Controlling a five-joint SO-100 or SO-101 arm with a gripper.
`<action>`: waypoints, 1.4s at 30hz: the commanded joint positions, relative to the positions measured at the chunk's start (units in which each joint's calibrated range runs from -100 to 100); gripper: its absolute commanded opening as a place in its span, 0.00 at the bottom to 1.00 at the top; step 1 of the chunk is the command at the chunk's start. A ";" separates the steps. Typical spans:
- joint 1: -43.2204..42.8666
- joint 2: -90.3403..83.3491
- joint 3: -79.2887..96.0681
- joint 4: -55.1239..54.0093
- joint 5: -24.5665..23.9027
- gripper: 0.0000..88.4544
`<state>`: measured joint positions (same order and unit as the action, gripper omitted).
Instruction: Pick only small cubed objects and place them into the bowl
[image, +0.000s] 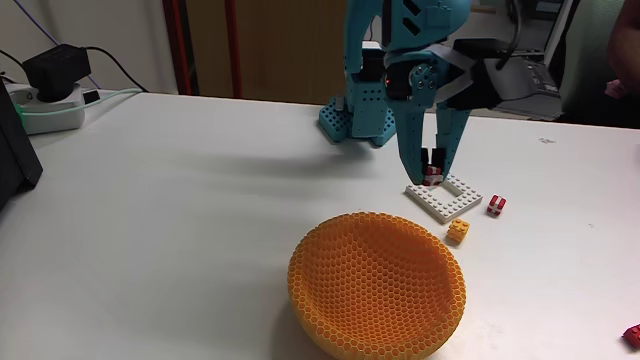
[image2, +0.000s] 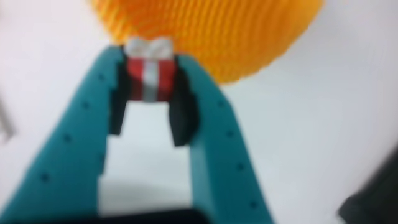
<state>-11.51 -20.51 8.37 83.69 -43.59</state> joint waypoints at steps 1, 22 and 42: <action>0.42 8.86 -11.22 -2.46 0.98 0.03; -1.73 -2.12 5.06 -1.77 -1.95 0.24; -32.76 -11.78 39.92 -23.05 -27.45 0.24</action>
<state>-43.81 -34.09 48.18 64.95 -69.33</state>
